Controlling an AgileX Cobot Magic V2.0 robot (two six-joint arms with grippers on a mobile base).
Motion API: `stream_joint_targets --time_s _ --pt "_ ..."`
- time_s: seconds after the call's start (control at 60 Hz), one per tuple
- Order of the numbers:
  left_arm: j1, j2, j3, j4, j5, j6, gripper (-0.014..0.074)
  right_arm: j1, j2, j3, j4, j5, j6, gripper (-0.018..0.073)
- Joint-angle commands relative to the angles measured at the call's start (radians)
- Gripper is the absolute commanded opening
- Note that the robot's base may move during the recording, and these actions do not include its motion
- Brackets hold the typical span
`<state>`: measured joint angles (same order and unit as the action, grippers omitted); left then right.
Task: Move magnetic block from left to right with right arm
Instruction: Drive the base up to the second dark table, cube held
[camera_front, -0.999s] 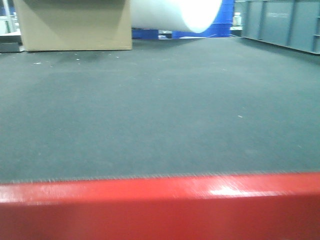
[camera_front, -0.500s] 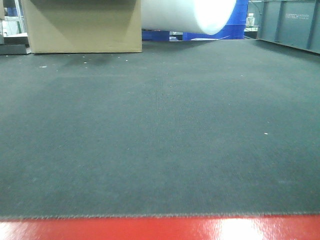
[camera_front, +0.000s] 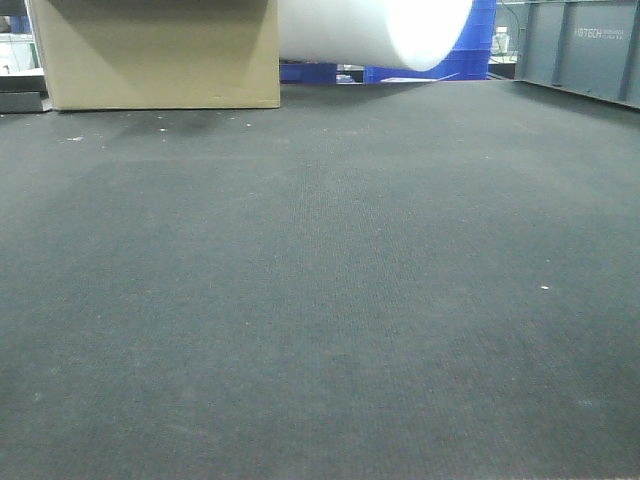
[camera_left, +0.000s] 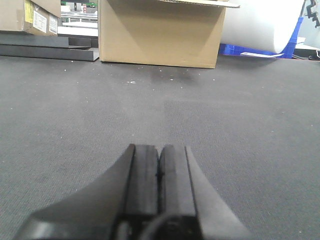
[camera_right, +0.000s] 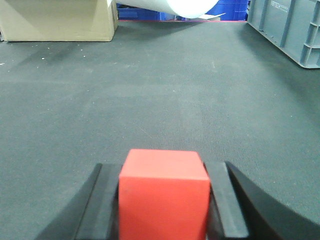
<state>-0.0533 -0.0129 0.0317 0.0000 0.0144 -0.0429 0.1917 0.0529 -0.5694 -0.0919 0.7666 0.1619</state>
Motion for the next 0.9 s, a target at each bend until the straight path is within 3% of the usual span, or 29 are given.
stream_joint_targets --time_s 0.0,0.666,0.883 --pt "0.001 -0.011 0.01 0.0 -0.09 -0.004 -0.0116 -0.006 0.018 -0.025 -0.009 -0.09 -0.004 0.0249" --pt "0.001 -0.011 0.01 0.0 -0.09 -0.004 -0.0116 -0.006 0.023 -0.025 -0.008 -0.125 -0.006 0.0249" --pt "0.001 -0.011 0.01 0.0 -0.09 -0.004 -0.0116 -0.006 0.194 -0.118 0.042 -0.165 -0.094 0.0249"
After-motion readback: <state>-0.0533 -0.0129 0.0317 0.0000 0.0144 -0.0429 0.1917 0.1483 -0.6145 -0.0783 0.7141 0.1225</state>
